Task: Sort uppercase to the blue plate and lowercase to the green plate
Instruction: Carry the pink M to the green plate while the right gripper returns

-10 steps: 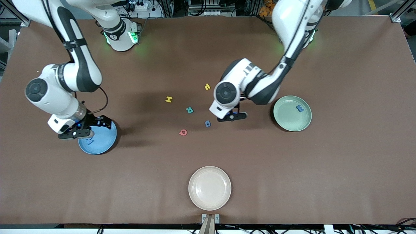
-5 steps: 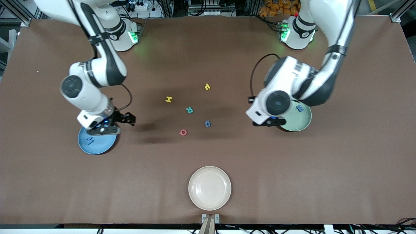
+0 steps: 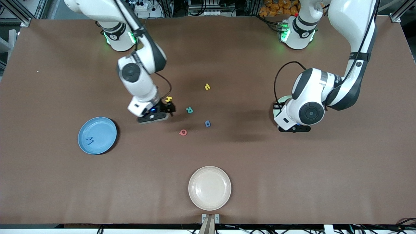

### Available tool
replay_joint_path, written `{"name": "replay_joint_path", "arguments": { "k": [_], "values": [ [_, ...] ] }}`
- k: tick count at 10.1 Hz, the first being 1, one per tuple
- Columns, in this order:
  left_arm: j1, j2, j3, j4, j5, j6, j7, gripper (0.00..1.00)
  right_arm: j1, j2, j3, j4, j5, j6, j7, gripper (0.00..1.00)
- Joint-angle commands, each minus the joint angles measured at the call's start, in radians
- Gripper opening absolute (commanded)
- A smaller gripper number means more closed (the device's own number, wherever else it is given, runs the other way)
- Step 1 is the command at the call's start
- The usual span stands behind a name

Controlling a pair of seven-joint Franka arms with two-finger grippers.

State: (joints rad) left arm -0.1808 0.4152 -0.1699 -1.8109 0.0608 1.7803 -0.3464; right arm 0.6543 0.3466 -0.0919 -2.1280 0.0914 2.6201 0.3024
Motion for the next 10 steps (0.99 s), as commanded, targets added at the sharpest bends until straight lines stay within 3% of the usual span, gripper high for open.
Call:
{"name": "replay_joint_path", "arguments": {
  "k": [1,5,7,9,10],
  "values": [
    [0.035,-0.065,-0.008,-0.19,0.059,0.169,0.05,0.06,0.066,0.058,-0.009,0.016,-0.001,0.078,0.035,1.0],
    [0.076,-0.061,-0.005,-0.379,0.158,0.384,0.05,0.06,0.165,0.124,-0.009,0.039,-0.001,0.093,0.089,1.0],
    [0.083,-0.059,-0.005,-0.392,0.16,0.41,0.05,0.15,0.199,0.173,-0.011,0.065,-0.001,0.093,0.11,1.0],
    [0.084,-0.065,-0.005,-0.386,0.159,0.409,0.049,0.34,0.186,0.17,-0.011,0.057,-0.016,0.09,0.104,1.0],
    [0.084,-0.075,-0.005,-0.384,0.16,0.409,0.049,0.53,0.183,0.172,-0.011,0.054,-0.024,0.089,0.106,1.0]
  ]
}}
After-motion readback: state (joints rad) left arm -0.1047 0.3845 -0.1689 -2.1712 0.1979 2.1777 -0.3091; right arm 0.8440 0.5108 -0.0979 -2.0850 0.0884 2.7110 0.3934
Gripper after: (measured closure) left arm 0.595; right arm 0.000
